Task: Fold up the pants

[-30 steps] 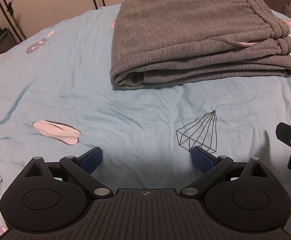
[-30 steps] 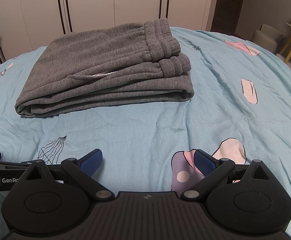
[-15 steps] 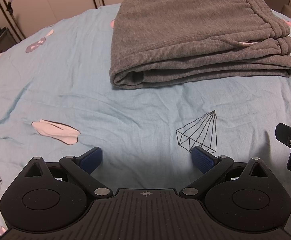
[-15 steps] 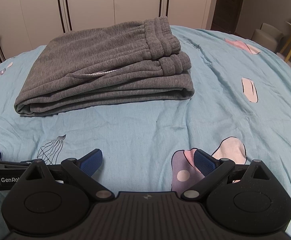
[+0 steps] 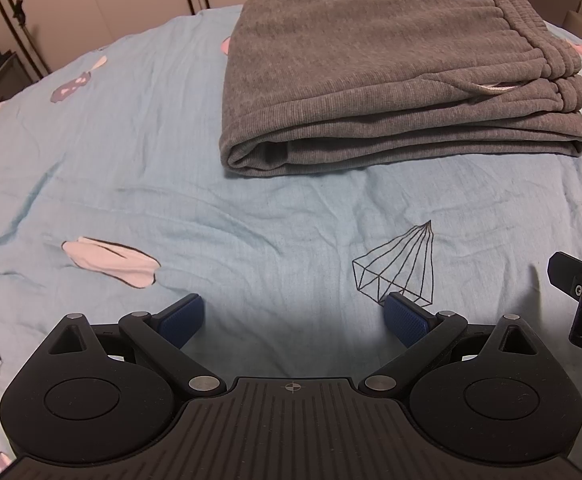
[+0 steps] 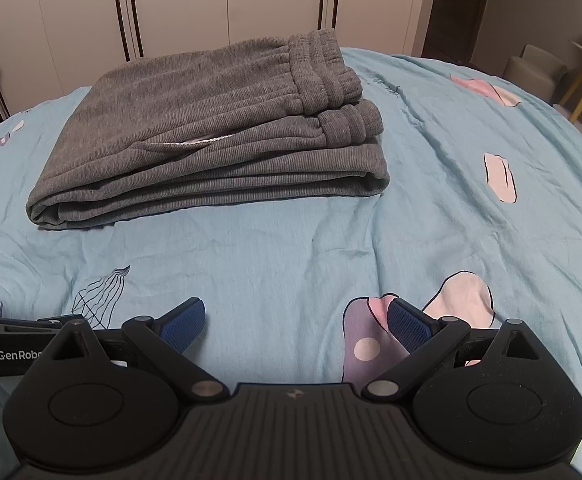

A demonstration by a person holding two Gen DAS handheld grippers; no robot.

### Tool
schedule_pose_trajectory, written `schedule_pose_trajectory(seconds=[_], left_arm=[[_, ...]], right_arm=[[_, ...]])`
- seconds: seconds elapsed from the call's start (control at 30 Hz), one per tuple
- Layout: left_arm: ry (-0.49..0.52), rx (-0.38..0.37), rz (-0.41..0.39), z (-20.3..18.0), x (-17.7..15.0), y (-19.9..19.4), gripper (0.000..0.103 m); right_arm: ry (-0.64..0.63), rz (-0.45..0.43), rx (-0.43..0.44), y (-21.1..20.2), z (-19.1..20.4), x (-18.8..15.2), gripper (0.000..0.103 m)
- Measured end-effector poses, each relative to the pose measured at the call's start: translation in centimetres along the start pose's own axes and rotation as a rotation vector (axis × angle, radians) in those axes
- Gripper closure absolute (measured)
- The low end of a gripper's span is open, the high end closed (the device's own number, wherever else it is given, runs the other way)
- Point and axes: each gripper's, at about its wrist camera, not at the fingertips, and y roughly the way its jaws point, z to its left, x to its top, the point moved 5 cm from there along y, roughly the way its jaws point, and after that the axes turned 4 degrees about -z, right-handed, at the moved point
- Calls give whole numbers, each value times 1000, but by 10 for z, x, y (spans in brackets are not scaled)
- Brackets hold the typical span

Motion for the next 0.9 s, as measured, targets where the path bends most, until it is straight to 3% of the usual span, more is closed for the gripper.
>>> schedule_pose_trajectory(seconds=[0.9], left_arm=[[6,0,0,-1,0,-1,2]], right_arm=[[-9,1,0,1,1,-1,5]])
